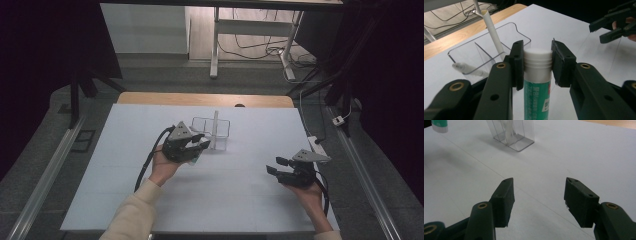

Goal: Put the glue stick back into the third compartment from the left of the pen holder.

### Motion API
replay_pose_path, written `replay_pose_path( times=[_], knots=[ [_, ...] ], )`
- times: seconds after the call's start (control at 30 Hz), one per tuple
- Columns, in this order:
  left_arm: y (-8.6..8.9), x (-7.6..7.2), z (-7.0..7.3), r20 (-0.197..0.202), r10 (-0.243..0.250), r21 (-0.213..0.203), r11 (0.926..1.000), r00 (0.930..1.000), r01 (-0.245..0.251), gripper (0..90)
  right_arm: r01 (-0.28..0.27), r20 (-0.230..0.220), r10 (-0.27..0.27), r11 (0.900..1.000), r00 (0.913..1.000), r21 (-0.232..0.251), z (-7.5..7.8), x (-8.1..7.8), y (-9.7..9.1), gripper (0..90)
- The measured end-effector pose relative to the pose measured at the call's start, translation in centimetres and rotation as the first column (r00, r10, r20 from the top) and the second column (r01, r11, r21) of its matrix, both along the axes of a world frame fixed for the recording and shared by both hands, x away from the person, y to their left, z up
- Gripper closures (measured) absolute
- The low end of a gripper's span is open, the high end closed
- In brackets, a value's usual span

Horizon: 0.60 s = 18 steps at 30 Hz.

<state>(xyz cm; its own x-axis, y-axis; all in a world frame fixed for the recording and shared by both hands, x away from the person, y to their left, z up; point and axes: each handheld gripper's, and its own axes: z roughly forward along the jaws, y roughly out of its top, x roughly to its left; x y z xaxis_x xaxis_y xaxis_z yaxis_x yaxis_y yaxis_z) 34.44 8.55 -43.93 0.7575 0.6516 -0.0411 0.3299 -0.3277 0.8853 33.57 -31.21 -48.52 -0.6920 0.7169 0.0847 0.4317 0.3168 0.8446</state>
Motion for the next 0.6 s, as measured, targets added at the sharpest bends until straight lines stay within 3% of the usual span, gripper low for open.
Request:
replay_pose_path(
  times=[0.6],
  knots=[
    [-2.5, 2.4, 1.3, 0.027, 0.01, -0.012, 0.9999, 0.9996, -0.01, 64.8, 0.001, -0.006, -0.001, 1.0, 1.0, 0.002, -0.1, 0.1, -0.1, 40.0]
  ],
)
